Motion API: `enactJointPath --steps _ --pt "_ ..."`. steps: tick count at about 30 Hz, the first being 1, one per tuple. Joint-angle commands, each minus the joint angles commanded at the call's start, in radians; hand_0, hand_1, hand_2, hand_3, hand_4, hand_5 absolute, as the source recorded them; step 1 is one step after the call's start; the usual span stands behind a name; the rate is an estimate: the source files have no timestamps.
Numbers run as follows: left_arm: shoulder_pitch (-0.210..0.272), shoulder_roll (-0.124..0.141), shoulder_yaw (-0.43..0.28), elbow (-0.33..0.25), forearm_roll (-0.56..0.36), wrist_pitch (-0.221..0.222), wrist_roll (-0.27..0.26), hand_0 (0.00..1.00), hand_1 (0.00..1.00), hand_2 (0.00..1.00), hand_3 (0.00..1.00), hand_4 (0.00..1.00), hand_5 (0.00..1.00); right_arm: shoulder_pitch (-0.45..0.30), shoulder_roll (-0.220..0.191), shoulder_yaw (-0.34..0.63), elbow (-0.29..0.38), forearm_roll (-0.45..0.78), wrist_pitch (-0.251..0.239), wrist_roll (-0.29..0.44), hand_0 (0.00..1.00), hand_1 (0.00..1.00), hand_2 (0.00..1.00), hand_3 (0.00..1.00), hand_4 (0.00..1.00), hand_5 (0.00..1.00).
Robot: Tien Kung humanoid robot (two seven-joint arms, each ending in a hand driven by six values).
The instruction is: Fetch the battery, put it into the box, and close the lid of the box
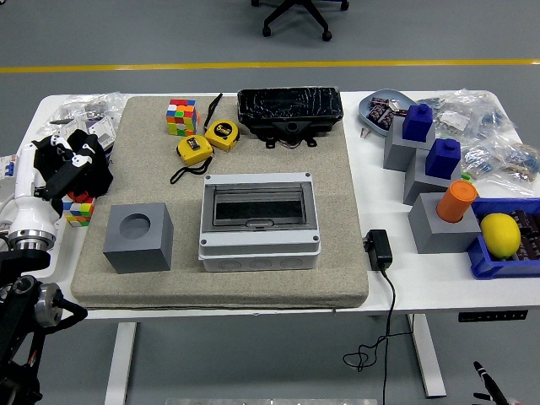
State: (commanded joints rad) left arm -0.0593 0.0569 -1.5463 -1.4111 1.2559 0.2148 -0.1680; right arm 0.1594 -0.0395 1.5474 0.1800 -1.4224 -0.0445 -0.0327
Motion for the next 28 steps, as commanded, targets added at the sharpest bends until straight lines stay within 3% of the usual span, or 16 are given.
enactJointPath --steps 22,23,28 --pt "-0.001 -0.003 -0.006 0.005 0.045 -0.001 0.012 0.267 0.181 0.118 0.109 0.567 0.331 -0.001 0.003 0.01 0.0 -0.008 -0.002 -0.002 0.941 0.774 0.728 0.775 0.998 0.998" --pt "-0.002 -0.003 -0.006 0.005 0.048 -0.001 0.01 0.283 0.22 0.158 0.152 0.642 0.409 -0.001 0.004 0.01 0.0 -0.009 -0.002 -0.002 0.941 0.776 0.728 0.775 0.998 0.998" --pt "-0.002 -0.002 -0.018 0.014 0.046 -0.028 -0.009 0.283 0.22 0.158 0.152 0.642 0.409 0.001 0.005 0.004 0.0 0.001 -0.002 0.001 0.941 0.776 0.728 0.775 0.998 0.998"
